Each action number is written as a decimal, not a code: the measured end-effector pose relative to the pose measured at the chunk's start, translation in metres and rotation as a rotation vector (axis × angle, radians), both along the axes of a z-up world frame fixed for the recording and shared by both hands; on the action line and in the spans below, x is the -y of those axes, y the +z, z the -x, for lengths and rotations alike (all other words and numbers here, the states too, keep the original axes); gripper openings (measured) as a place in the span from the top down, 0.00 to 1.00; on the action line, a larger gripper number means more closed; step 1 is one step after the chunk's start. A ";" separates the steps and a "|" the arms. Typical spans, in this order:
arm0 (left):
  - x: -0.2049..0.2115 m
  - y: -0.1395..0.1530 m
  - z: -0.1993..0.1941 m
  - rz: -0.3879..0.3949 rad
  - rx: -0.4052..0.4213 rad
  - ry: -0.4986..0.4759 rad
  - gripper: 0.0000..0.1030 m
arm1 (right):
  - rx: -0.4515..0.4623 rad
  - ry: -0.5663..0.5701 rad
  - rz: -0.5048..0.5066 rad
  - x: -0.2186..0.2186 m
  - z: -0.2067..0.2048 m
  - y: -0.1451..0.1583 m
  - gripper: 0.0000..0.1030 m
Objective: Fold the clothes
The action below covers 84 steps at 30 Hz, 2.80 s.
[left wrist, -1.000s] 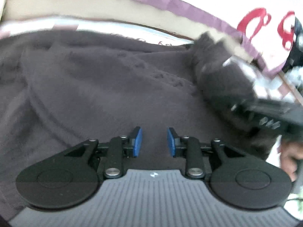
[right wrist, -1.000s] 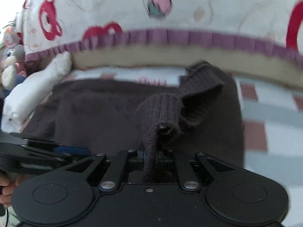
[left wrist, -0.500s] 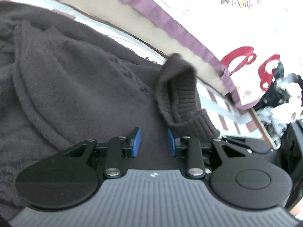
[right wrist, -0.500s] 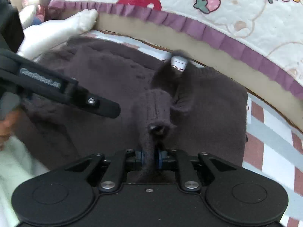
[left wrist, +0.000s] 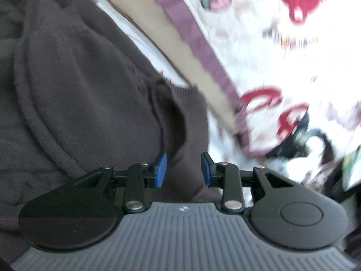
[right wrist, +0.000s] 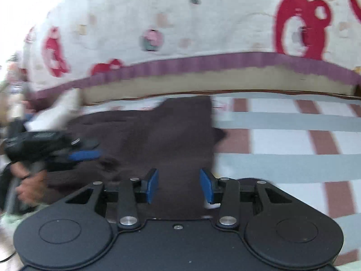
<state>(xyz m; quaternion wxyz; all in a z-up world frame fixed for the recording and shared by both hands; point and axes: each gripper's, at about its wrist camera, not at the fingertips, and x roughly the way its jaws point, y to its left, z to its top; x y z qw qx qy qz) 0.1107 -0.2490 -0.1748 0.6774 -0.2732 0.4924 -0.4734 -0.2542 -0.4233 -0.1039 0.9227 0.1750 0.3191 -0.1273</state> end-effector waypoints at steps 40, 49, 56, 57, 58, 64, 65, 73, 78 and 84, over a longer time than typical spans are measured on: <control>0.037 0.025 0.019 -0.428 0.426 -0.194 0.70 | -0.271 0.216 0.374 -0.103 -0.100 -0.066 0.55; -0.074 0.045 -0.022 -0.608 0.332 0.107 0.45 | -0.141 0.274 0.128 -0.112 -0.100 -0.042 0.49; -0.197 0.042 -0.041 -0.700 0.166 0.456 0.41 | -0.091 0.333 0.102 -0.136 -0.112 -0.039 0.49; -0.215 0.043 -0.042 -0.692 0.136 0.512 0.41 | -0.084 0.338 0.101 -0.139 -0.116 -0.037 0.49; -0.227 0.043 -0.041 -0.675 0.107 0.547 0.41 | -0.079 0.340 0.100 -0.142 -0.119 -0.036 0.49; -0.272 0.036 -0.032 -0.589 -0.027 0.696 0.40 | -0.054 0.326 0.139 -0.155 -0.137 -0.036 0.49; -0.273 0.036 -0.029 -0.590 -0.031 0.709 0.40 | -0.045 0.315 0.151 -0.156 -0.140 -0.034 0.49; -0.285 0.027 -0.016 -0.575 -0.086 0.772 0.34 | -0.029 0.286 0.126 -0.161 -0.155 -0.029 0.49; -0.276 0.010 -0.019 -0.531 -0.168 0.729 0.37 | -0.016 0.302 0.205 -0.163 -0.145 -0.029 0.49; -0.264 0.008 -0.023 -0.594 -0.108 0.728 0.56 | 0.002 0.315 0.129 -0.152 -0.160 -0.025 0.49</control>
